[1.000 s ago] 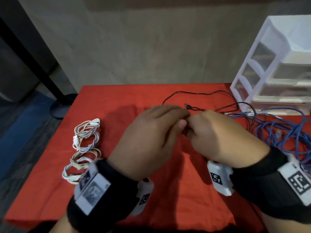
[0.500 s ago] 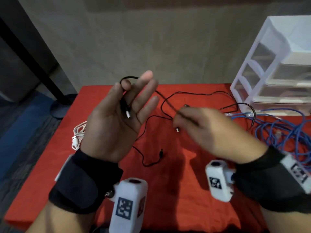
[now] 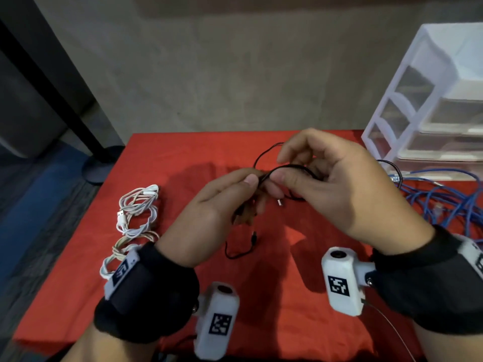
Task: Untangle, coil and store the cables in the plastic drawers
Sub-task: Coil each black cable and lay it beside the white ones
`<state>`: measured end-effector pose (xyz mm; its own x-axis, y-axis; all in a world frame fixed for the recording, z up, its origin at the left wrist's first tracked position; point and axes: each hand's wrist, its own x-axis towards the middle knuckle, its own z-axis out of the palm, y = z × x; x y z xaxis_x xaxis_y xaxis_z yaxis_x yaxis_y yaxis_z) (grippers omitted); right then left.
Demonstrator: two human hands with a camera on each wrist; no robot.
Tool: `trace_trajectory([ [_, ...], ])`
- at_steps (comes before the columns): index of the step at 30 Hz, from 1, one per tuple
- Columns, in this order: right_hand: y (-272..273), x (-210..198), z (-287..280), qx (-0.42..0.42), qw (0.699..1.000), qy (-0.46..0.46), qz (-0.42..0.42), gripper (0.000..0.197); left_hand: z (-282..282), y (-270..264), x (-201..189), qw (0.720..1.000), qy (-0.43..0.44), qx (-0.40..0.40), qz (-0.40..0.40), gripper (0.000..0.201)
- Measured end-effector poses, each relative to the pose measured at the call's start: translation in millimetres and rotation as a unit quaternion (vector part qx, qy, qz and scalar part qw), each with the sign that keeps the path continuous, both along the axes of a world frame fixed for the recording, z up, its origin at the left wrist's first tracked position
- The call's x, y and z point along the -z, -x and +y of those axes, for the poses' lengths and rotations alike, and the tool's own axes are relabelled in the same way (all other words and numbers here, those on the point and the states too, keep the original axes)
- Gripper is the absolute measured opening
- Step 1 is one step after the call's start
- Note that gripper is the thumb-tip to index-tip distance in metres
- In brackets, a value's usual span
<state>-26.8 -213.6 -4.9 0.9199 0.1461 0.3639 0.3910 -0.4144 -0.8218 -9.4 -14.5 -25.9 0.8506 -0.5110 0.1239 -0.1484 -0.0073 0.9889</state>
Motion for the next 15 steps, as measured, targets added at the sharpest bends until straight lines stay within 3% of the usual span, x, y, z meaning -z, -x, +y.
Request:
trace_trajectory([
  [5,2.5,-3.5,-4.9,-0.038,0.992,-0.105,0.055,0.006,5.5,-0.3,-2.3,0.988,0.08,0.054,0.123,0.04],
  [8,1.5,-3.2,-6.7,-0.034,0.981,-0.164,0.099,0.007,1.7,7.7,0.7,0.982,0.112,0.104,0.108,0.031],
  [12,1.1,-0.4,-3.3,-0.049,0.976,-0.17,0.127,0.016,-6.7,4.3,7.5,0.989,0.12,0.012,0.079,0.017],
  [15,0.0,2.7,-1.1,-0.063,0.973,-0.165,0.146,0.021,-10.7,1.3,11.9,0.995,0.048,-0.092,-0.004,0.019],
])
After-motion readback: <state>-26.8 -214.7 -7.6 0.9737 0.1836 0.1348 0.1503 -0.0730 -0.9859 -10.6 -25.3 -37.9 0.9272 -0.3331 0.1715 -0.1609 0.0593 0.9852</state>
